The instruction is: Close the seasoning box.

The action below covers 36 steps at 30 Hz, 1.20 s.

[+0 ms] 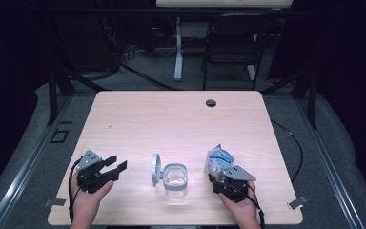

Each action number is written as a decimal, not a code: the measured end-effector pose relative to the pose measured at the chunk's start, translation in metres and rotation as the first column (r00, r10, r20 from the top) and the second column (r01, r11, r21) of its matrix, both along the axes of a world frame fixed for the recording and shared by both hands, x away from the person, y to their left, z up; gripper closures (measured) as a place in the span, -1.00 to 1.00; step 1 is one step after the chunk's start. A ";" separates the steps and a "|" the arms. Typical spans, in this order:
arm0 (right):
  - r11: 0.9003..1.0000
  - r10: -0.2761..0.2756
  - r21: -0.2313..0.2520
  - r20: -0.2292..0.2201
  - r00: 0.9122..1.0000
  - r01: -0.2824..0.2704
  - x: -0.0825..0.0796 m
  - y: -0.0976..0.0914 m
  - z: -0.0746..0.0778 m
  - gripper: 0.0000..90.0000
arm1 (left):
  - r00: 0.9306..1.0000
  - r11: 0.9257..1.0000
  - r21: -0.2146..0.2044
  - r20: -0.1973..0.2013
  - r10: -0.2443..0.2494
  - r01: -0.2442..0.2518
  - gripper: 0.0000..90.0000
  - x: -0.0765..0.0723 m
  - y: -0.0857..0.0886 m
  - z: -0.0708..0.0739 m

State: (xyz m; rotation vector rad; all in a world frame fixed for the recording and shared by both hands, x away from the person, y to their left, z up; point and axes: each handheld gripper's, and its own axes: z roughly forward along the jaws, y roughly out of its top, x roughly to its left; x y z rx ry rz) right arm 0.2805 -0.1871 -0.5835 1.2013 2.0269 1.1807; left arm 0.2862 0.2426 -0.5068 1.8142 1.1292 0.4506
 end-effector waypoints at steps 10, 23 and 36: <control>1.000 0.000 -0.016 -0.005 1.000 0.000 0.000 0.000 0.001 -0.05 | 1.000 1.000 0.004 -0.002 -0.002 0.002 0.10 0.000 0.000 0.000; 1.000 -0.002 -0.017 0.003 1.000 0.002 -0.001 -0.001 0.000 -0.02 | 1.000 1.000 0.001 0.000 0.000 0.000 0.10 0.000 0.000 0.000; 1.000 0.001 -0.005 -0.007 1.000 -0.001 -0.001 0.002 0.003 0.00 | 1.000 1.000 -0.002 0.003 0.002 -0.001 0.10 0.000 0.001 0.001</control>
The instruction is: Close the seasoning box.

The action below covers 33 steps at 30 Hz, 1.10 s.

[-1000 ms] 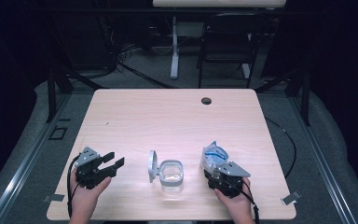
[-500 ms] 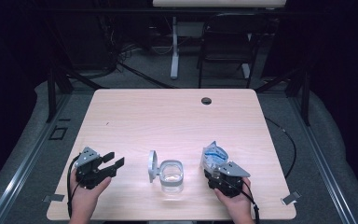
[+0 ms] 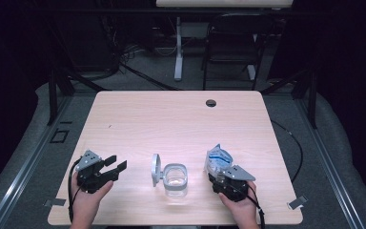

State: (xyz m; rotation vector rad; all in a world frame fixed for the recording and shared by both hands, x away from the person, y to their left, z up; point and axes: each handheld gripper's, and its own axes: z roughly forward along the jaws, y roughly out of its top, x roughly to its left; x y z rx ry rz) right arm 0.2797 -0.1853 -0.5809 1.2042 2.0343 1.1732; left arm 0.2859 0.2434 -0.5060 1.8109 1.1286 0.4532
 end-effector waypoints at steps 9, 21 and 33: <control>0.999 0.019 -0.032 0.053 0.998 -0.017 -0.007 0.004 0.015 0.00 | 1.000 1.000 0.003 -0.001 0.000 0.000 0.10 0.000 0.001 0.000; 0.997 0.024 -0.081 0.095 0.995 -0.017 -0.012 0.002 0.027 0.00 | 1.000 1.000 0.006 -0.002 -0.001 0.001 0.10 0.000 0.000 0.000; 0.988 0.042 -0.150 0.129 0.991 -0.023 -0.018 0.005 0.033 0.00 | 1.000 1.000 -0.001 -0.005 0.000 0.000 0.10 0.000 0.001 0.000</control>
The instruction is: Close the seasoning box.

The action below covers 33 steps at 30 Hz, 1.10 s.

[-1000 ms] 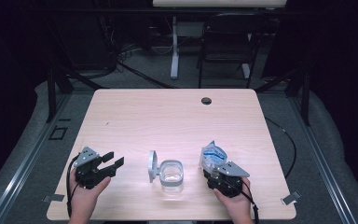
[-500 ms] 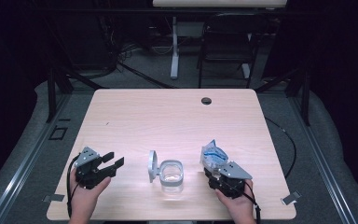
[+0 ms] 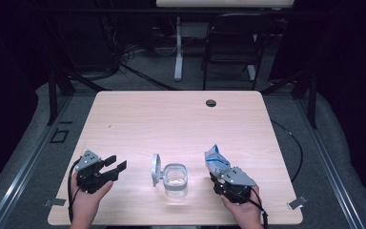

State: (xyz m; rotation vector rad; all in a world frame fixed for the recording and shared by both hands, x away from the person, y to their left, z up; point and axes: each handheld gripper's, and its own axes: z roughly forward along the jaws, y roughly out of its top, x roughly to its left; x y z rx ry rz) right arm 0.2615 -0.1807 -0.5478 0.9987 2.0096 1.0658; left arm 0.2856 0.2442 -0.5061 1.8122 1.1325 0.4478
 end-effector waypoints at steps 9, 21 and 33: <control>0.998 0.033 -0.062 0.023 0.999 -0.031 -0.002 0.007 0.009 0.00 | 1.000 1.000 -0.005 0.002 -0.003 0.003 0.10 0.000 0.001 0.001; 0.989 0.075 -0.128 0.034 0.997 -0.071 -0.001 0.012 0.028 0.00 | 1.000 1.000 -0.006 0.004 -0.007 0.007 0.10 0.000 0.001 0.001; 0.970 0.126 -0.215 0.029 0.992 -0.117 0.000 0.017 0.037 0.00 | 1.000 1.000 -0.007 0.001 -0.003 0.003 0.10 0.000 0.001 0.001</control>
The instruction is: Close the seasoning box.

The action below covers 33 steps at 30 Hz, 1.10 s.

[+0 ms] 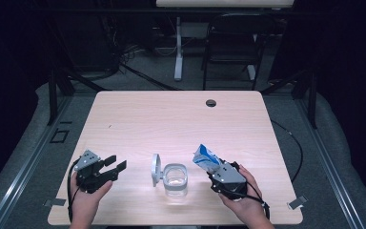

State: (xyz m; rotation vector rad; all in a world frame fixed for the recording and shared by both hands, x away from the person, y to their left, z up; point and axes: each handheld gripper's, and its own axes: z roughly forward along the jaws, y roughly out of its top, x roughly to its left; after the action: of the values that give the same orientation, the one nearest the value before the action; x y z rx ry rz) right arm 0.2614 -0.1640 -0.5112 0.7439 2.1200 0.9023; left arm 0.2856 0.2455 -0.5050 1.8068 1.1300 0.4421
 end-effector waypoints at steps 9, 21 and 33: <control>0.997 0.042 -0.058 -0.021 0.999 -0.043 0.001 0.003 0.004 0.00 | 1.000 1.000 -0.001 0.002 0.007 -0.007 0.10 0.000 0.001 0.000; 0.991 0.075 -0.113 -0.026 0.997 -0.078 0.000 0.007 0.009 0.00 | 1.000 1.000 0.001 0.001 0.001 -0.001 0.10 0.000 0.000 0.000; 0.982 0.087 -0.164 -0.027 0.996 -0.090 -0.001 0.010 0.008 0.01 | 1.000 1.000 0.000 0.000 0.004 -0.004 0.10 0.001 0.001 -0.001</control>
State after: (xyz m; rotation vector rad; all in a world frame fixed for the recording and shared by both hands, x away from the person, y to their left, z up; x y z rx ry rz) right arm 0.2608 -0.1537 -0.5028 0.5802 2.2288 0.7560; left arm 0.2861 0.2463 -0.5057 1.8048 1.1337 0.4448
